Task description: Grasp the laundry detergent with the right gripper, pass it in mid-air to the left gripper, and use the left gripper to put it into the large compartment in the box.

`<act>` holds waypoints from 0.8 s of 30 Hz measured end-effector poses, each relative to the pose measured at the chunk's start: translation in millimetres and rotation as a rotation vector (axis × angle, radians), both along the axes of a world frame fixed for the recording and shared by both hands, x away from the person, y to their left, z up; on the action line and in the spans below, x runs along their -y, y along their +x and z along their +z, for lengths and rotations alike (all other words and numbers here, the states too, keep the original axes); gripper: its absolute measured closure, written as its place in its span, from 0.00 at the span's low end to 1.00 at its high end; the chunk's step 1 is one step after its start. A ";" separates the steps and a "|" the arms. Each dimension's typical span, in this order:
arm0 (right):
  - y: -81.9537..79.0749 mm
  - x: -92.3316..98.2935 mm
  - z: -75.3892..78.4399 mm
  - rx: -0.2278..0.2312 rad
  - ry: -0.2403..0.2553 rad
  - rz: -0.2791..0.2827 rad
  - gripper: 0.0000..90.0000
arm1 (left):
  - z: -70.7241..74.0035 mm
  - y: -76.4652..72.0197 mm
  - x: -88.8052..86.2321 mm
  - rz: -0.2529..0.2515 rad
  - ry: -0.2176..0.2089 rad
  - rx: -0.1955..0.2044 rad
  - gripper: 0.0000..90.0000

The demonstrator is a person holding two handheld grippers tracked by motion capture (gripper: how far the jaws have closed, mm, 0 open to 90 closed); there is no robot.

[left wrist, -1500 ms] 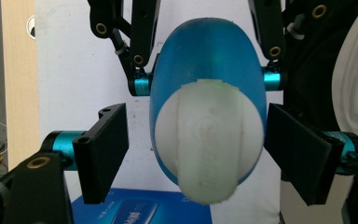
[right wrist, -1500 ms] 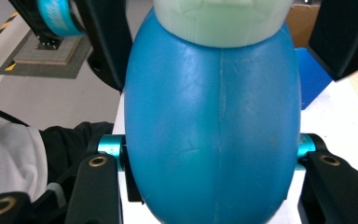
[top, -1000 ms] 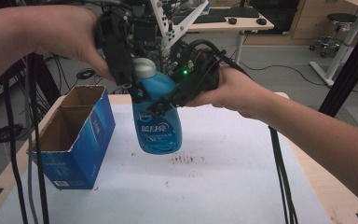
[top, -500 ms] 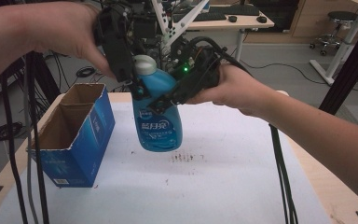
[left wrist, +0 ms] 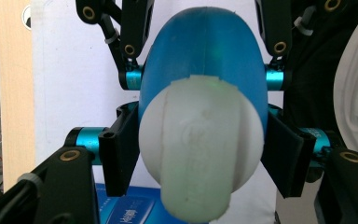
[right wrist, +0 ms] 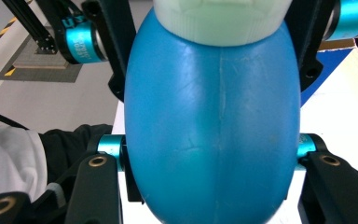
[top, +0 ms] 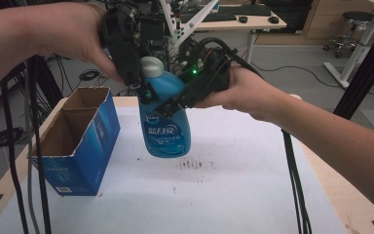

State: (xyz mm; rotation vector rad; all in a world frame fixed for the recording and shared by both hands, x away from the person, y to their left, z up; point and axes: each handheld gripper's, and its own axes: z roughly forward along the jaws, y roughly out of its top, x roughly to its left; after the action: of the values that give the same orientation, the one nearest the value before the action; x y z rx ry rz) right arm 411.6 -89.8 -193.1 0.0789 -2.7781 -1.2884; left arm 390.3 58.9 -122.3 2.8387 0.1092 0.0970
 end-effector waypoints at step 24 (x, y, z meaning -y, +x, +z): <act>-0.4 -0.2 -0.8 -0.008 -0.006 -0.011 0.50 | -1.2 -1.6 2.2 -0.005 0.008 0.027 0.42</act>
State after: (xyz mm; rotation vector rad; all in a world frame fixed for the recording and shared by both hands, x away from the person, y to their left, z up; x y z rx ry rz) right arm 411.2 -89.6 -193.9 0.0579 -2.7794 -1.2805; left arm 388.6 56.7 -123.6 2.8442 0.0954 0.1355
